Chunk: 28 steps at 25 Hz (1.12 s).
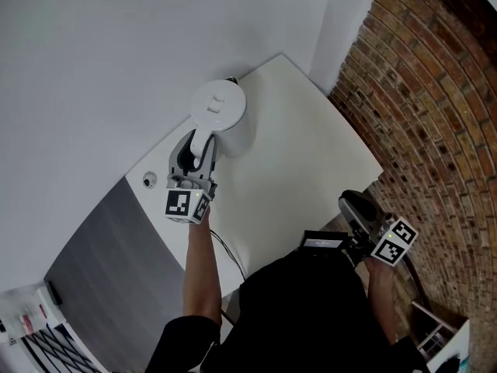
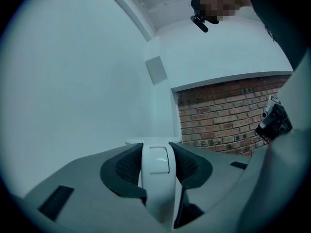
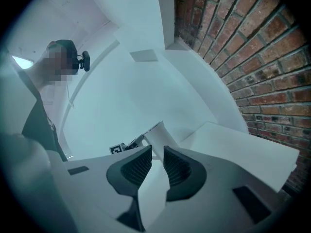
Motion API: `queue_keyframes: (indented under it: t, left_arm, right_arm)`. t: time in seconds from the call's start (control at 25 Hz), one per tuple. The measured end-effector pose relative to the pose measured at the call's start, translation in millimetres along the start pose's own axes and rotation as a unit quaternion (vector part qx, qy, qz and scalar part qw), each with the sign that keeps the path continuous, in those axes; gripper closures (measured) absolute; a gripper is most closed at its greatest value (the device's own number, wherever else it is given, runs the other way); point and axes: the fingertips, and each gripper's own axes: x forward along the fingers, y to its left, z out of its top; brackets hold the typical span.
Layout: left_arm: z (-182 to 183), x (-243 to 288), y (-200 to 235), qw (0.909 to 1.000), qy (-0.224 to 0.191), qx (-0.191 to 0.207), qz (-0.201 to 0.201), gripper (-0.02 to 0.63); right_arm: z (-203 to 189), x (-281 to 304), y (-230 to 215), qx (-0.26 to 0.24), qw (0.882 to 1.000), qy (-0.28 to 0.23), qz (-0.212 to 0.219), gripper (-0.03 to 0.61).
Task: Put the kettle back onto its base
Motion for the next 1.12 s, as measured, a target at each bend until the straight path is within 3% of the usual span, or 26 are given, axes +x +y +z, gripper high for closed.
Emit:
queue_keyframes:
  t: [0.72,1.12]
  left_arm:
    - [-17,-21,-4,0.9996,0.018,-0.007,0.018,0.434]
    - [-13,-23,-9,0.9971,0.008,-0.07,-0.031,0.409]
  right_arm:
    - [-4,-2,3,0.001,1.0,0.003,-0.001,0.502]
    - [-4,2,3,0.002,1.0,0.004,0.004,0.502]
